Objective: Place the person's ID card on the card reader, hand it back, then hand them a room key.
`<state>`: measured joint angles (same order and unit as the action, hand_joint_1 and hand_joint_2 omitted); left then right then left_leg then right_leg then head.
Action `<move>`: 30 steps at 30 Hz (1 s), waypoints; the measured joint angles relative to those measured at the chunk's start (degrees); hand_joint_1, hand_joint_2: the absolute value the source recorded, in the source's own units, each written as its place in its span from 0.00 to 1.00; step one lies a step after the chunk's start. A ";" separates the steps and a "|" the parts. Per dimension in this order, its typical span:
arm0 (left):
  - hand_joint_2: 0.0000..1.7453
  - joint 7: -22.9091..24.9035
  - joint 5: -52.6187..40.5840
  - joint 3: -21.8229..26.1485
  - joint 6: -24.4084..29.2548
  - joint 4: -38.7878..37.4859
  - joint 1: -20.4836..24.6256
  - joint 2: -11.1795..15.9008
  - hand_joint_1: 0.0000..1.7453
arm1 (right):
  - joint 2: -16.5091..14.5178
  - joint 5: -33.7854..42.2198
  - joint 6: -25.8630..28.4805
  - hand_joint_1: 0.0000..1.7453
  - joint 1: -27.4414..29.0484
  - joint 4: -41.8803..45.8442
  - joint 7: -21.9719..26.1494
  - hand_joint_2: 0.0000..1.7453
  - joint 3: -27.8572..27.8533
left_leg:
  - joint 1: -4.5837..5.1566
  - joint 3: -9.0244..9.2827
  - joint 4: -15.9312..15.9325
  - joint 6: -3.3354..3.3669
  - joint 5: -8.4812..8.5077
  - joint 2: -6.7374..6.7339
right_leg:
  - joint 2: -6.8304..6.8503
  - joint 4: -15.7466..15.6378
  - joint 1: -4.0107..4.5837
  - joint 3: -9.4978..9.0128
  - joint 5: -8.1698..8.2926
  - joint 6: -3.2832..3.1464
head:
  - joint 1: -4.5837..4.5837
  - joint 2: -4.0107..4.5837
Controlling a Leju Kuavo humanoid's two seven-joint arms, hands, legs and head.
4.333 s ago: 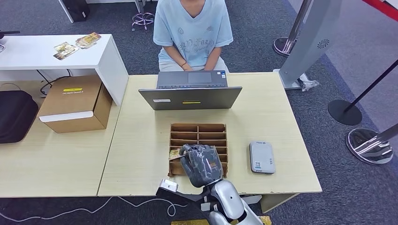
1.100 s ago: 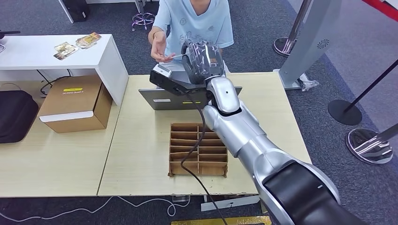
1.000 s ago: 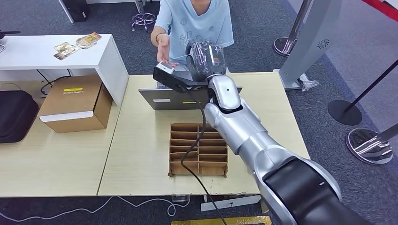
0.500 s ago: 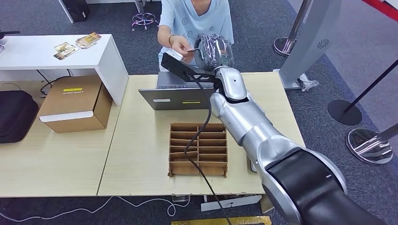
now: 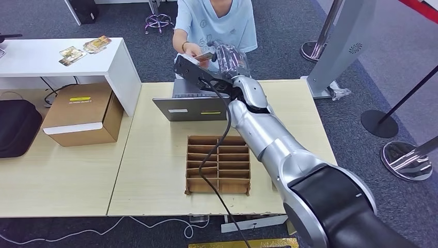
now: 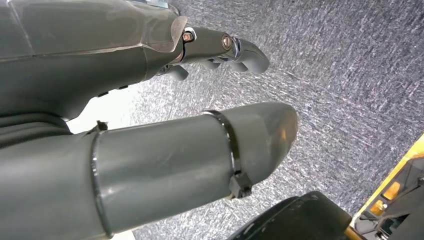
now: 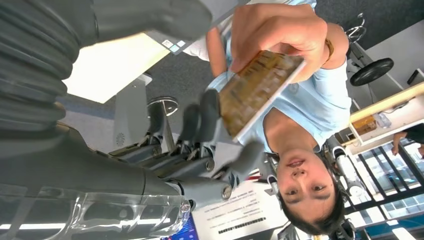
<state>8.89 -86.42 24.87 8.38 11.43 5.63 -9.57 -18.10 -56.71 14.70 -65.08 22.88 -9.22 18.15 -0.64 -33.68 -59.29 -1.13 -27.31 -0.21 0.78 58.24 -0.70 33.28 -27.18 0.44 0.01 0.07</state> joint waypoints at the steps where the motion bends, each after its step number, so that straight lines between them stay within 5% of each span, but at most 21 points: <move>1: 0.00 -0.01 0.02 0.04 0.02 0.00 -0.05 0.02 0.00 | -0.01 0.03 0.14 0.00 0.00 0.00 0.00 1.00 -0.11 | 0.00 0.00 0.00 0.00 0.00 0.00 | 0.00 0.00 0.00 0.00 0.00 0.00 | 0.01 0.00; 15: 0.00 -0.08 0.14 0.13 0.68 0.00 -0.51 0.38 0.00 | 1.12 4.01 7.89 0.00 0.37 0.96 5.55 1.00 -2.21 | 0.00 0.01 -0.01 0.00 0.00 0.00 | 0.00 -0.02 0.00 0.02 0.00 0.00 | 0.01 0.00; 19: 0.00 -0.08 0.40 0.14 1.09 0.00 -0.84 0.45 0.00 | 2.44 12.22 13.48 0.00 2.39 3.85 12.77 0.00 -4.95 | 0.01 0.00 -0.02 0.00 0.00 0.01 | 0.01 -0.04 0.00 0.01 0.00 0.00 | 0.01 0.00; 24: 0.00 -0.17 1.18 0.18 2.31 0.00 -1.47 0.63 0.00 | 4.04 32.64 14.28 0.00 9.55 13.48 25.23 0.00 -9.34 | 0.01 0.00 -0.02 0.01 -0.01 0.02 | 0.02 -0.09 0.00 0.01 0.00 0.00 | 0.01 0.00; 30: 0.00 -1.00 1.86 0.53 3.99 0.00 -2.62 1.25 0.00 | 7.56 59.19 11.43 0.00 25.22 33.27 31.31 0.00 -10.15 | 0.00 -0.03 -0.01 0.03 -0.07 0.09 | 0.09 -0.13 0.00 0.01 -0.04 0.03 | 0.01 0.00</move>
<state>7.89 -84.56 25.40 12.38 11.43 3.00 -8.32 -10.55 2.47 26.13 -39.86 56.15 22.09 7.99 -0.63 -33.71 -59.30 -1.09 -27.38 -0.13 0.87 58.11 -0.70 33.29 -27.22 0.47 0.02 0.07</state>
